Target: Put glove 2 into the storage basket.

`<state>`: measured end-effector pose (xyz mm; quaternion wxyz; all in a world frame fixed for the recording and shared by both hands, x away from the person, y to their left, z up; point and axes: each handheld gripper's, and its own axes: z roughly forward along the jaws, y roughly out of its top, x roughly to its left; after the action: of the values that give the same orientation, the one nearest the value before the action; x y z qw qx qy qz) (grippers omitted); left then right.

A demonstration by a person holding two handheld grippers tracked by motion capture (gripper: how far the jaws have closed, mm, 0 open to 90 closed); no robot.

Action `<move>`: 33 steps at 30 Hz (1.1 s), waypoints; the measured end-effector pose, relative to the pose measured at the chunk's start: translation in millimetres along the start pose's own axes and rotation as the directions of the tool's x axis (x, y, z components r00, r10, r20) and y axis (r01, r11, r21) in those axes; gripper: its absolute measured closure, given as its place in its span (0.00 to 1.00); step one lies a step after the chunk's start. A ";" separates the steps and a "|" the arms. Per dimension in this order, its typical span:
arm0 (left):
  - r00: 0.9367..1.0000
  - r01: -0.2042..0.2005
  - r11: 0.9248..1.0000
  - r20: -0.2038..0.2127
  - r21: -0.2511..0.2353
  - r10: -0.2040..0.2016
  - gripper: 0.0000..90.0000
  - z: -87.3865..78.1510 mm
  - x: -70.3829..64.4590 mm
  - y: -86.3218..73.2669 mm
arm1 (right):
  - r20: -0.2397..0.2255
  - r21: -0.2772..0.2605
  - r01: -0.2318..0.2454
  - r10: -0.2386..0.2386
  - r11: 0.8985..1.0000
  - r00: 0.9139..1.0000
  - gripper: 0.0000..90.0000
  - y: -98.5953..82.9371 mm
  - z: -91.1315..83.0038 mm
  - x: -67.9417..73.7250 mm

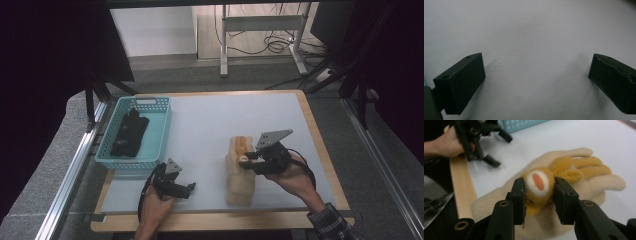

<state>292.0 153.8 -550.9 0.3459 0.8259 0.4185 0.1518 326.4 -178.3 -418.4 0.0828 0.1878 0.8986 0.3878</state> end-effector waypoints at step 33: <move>1.000 -0.001 1.000 0.000 0.000 0.001 0.01 0.0 0.1 -0.1 | 0.014 -0.003 -0.013 0.013 1.000 1.000 0.67 -50.4 56.4 7.6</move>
<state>291.9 153.9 -551.0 0.3457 0.8261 0.4181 0.1521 322.3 -169.4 -493.8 0.0866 0.1962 0.8962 0.3884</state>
